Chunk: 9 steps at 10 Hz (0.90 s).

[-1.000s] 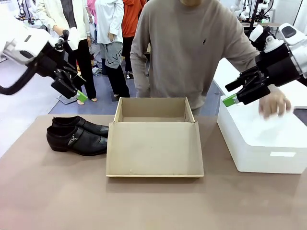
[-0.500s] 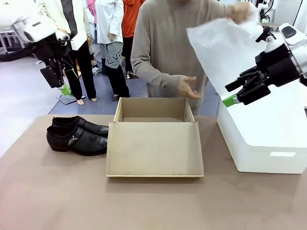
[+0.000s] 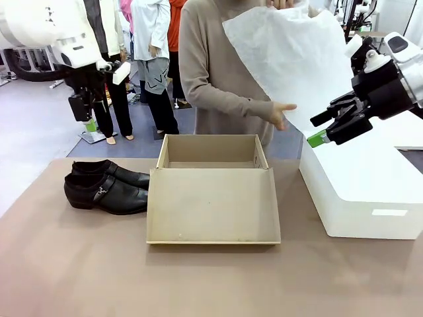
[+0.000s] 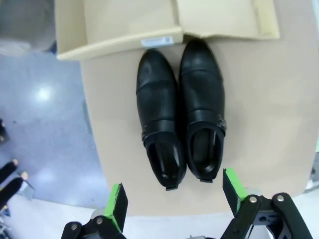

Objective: Pack the shoes into the box.
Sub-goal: Place one shoe of the Shoes into the Shoes Box.

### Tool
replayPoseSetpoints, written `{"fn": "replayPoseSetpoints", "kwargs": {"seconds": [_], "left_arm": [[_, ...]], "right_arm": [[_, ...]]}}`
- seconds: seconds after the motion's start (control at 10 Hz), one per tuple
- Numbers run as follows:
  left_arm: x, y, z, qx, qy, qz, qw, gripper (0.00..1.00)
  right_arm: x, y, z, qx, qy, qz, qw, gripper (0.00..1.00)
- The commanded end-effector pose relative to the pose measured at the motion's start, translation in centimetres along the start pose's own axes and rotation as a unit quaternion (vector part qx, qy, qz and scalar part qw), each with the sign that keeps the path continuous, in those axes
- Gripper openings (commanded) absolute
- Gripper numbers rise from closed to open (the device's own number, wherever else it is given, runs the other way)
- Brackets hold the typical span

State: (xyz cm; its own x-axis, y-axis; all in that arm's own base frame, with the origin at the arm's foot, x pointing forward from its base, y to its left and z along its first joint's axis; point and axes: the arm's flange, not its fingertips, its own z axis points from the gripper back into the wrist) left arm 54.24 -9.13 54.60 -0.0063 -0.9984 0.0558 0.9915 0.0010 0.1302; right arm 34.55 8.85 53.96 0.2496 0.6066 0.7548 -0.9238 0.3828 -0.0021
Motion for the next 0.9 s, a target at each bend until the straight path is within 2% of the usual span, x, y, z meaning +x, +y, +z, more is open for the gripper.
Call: {"fn": "replayPoseSetpoints", "kwargs": {"seconds": [0.0, 0.3, 0.4, 0.8], "left_arm": [[-0.2, 0.9, -0.9, -0.005, 0.014, 0.043, 0.999, 1.0], [-1.5, 1.9, -3.0, -0.018, 0.008, 0.073, 0.997, 1.0], [-1.8, 2.1, -3.2, -0.018, -0.004, 0.073, 0.997, 1.0], [-1.6, 1.4, -3.2, -0.019, 0.008, 0.061, 0.998, 1.0]], "right_arm": [[0.1, -0.4, -0.2, 0.005, -0.016, 0.013, 1.0, 1.0], [0.1, -0.4, -0.2, 0.005, -0.016, 0.013, 1.0, 1.0], [0.1, -0.4, -0.2, 0.005, -0.016, 0.013, 1.0, 1.0], [0.1, -0.4, -0.2, 0.005, -0.016, 0.013, 1.0, 1.0]]}}
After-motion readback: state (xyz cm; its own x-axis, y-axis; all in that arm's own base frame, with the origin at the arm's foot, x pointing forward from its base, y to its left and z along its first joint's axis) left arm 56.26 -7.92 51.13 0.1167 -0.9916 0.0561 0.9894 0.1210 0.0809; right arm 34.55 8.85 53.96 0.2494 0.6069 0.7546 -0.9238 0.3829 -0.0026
